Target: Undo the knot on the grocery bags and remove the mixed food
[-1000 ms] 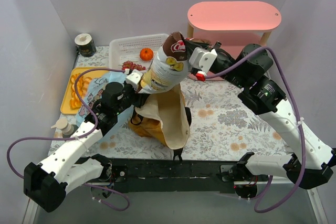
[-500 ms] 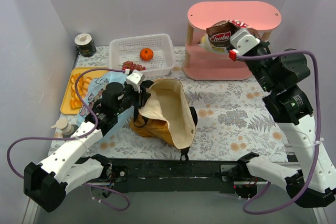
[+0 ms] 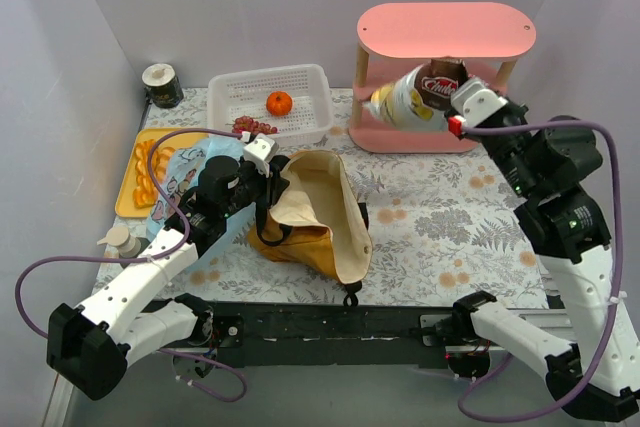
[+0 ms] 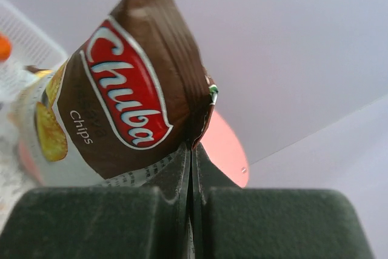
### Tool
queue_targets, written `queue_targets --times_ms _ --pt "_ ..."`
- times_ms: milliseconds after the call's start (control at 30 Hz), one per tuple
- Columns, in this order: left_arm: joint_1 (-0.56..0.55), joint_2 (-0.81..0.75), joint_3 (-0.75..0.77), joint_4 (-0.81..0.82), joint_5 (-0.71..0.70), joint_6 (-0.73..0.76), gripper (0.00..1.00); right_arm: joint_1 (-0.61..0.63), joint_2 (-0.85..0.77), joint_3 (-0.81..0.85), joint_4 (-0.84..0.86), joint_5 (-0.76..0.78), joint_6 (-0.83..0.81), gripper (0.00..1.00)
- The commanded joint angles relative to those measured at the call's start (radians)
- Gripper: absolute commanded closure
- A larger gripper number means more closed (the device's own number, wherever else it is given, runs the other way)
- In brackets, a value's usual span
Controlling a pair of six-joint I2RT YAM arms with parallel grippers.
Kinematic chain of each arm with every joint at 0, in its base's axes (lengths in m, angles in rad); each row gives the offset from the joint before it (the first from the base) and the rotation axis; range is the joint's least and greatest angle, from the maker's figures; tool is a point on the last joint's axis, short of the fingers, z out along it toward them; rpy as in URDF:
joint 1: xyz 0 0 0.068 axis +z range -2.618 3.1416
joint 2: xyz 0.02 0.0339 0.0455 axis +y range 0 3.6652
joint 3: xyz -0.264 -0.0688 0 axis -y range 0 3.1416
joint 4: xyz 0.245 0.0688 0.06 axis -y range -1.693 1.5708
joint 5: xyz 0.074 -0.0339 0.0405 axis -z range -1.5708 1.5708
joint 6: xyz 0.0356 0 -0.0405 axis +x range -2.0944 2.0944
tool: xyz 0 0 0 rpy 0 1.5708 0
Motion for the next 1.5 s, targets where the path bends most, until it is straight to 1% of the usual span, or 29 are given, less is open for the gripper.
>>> queue_targets --times_ms 0,100,200,233,267,333,433,467,533,567,600,667,700,767,833,900,1000,1067,1100,1133,1200,1267,1367,1467 --pt "-0.003 -0.018 -0.015 -0.012 0.008 -0.003 0.71 0.003 -0.105 -0.192 0.008 0.025 0.051 0.99" --pt "-0.003 -0.02 -0.017 -0.01 0.014 -0.002 0.71 0.003 -0.174 -0.335 0.0 0.0 0.076 0.99" --pt "-0.003 -0.02 -0.018 -0.01 0.017 -0.003 0.71 0.003 -0.196 -0.424 -0.015 -0.009 0.076 0.99" --pt "-0.003 -0.017 -0.02 -0.004 0.019 -0.006 0.71 0.003 -0.197 -0.482 -0.003 -0.009 0.077 0.99" --pt "-0.003 -0.017 -0.021 -0.004 0.023 -0.006 0.71 0.003 -0.196 -0.506 0.006 -0.011 0.077 0.99" --pt "-0.003 -0.017 -0.02 -0.001 0.028 -0.009 0.71 0.003 -0.181 -0.575 0.067 -0.024 0.06 0.99" --pt "-0.003 -0.015 -0.015 -0.01 0.028 -0.009 0.71 0.003 -0.13 -0.627 0.155 -0.018 0.019 0.99" --pt "-0.003 -0.017 -0.012 -0.012 0.028 -0.009 0.71 -0.001 -0.113 -0.65 0.228 -0.014 -0.031 0.99" --pt "-0.006 -0.02 -0.012 -0.021 0.026 -0.008 0.71 -0.003 -0.055 -0.673 0.342 0.038 -0.082 0.99" --pt "-0.009 -0.02 -0.012 -0.021 0.026 -0.006 0.71 -0.015 -0.03 -0.67 0.447 0.055 -0.117 0.99" --pt "-0.01 -0.024 -0.014 -0.024 0.025 -0.008 0.71 -0.024 0.021 -0.658 0.484 0.061 -0.128 0.99" --pt "-0.01 -0.026 -0.012 -0.03 0.026 -0.006 0.7 -0.05 0.069 -0.635 0.572 0.063 -0.139 0.99" --pt "-0.01 -0.029 -0.014 -0.033 0.028 -0.008 0.7 -0.052 0.109 -0.612 0.639 0.066 -0.156 0.99" --pt "-0.012 -0.031 -0.014 -0.037 0.026 -0.003 0.69 -0.053 0.143 -0.601 0.684 0.06 -0.171 0.99" --pt "-0.013 -0.035 -0.014 -0.04 0.026 0.0 0.69 -0.053 0.151 -0.653 0.777 0.022 -0.22 0.99" --pt "-0.015 -0.037 -0.014 -0.041 0.02 0.008 0.69 -0.053 0.136 -0.733 0.921 -0.003 -0.286 0.99" --pt "-0.02 -0.047 -0.017 -0.053 0.014 0.018 0.67 -0.052 0.113 -0.771 0.922 -0.014 -0.294 0.99" --pt "-0.02 -0.051 -0.02 -0.058 0.011 0.02 0.67 -0.052 0.094 -0.843 0.899 -0.02 -0.285 0.99" --pt "-0.02 -0.051 -0.026 -0.058 0.011 0.018 0.67 -0.05 0.07 -0.871 0.878 -0.041 -0.282 0.99" --pt "-0.02 -0.051 -0.026 -0.056 0.016 0.02 0.67 -0.05 0.056 -0.938 0.864 -0.052 -0.283 0.99" --pt "-0.02 -0.048 -0.029 -0.052 0.019 0.018 0.66 -0.05 0.027 -0.997 0.839 -0.084 -0.291 0.99" --pt "-0.02 -0.038 -0.025 -0.05 0.025 0.018 0.66 -0.05 0.013 -1.082 0.827 -0.086 -0.305 0.99" --pt "-0.02 -0.032 -0.015 -0.055 0.02 0.023 0.66 -0.05 -0.003 -1.156 0.821 -0.072 -0.319 0.99" --pt "-0.02 -0.034 -0.017 -0.066 0.017 0.025 0.65 -0.052 -0.026 -1.159 0.755 -0.075 -0.314 0.99"
